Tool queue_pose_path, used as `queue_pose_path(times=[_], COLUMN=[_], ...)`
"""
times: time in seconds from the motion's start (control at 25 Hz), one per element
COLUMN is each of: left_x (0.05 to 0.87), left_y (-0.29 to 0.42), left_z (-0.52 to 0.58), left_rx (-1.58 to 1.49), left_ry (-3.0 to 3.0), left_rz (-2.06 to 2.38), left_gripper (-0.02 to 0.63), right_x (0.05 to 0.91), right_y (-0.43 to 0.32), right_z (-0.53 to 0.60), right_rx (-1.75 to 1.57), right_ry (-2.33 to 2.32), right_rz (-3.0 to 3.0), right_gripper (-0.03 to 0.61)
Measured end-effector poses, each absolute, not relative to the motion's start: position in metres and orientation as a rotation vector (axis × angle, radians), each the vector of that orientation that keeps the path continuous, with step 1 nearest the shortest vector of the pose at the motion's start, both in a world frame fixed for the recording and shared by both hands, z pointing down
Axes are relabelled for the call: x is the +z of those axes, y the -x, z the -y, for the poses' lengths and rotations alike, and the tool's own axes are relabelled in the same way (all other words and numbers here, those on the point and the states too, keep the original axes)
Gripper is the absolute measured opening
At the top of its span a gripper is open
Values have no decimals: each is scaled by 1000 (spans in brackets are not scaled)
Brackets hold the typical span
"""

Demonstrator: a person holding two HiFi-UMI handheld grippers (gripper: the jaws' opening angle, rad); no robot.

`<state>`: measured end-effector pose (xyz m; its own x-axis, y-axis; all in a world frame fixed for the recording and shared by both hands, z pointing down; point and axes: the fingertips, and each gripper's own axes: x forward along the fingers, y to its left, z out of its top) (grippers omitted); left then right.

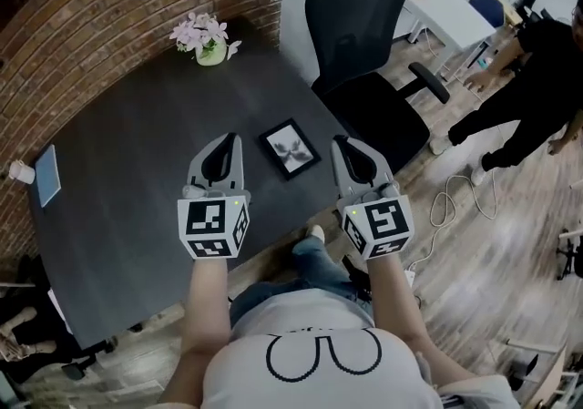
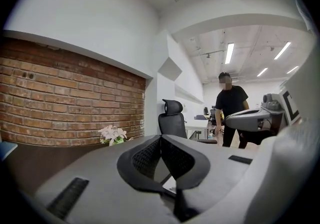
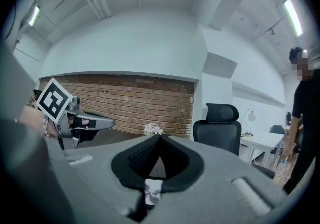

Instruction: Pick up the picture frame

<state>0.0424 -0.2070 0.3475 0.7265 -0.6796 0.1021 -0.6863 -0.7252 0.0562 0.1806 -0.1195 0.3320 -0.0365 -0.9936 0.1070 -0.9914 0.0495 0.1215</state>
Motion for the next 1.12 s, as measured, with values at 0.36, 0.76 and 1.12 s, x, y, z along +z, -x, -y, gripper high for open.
queue_pose_path(times=[0.36,0.76,1.12], left_x=[363,413,484], left_y=[-84,-104,-111], left_z=[253,270,262], left_rx=[134,192,359], left_ry=[-2634,-2407,-2251], left_rz=[1307,1392,1337], left_gripper=[76,143,143], right_x=[345,385,436], right_y=[-234,-262,-254], right_z=[189,234,250], right_rx=[24,159,293], right_ry=[-1855,-1680,-1547], right_rz=[2313,2433,2422], right_gripper=[0,0,0])
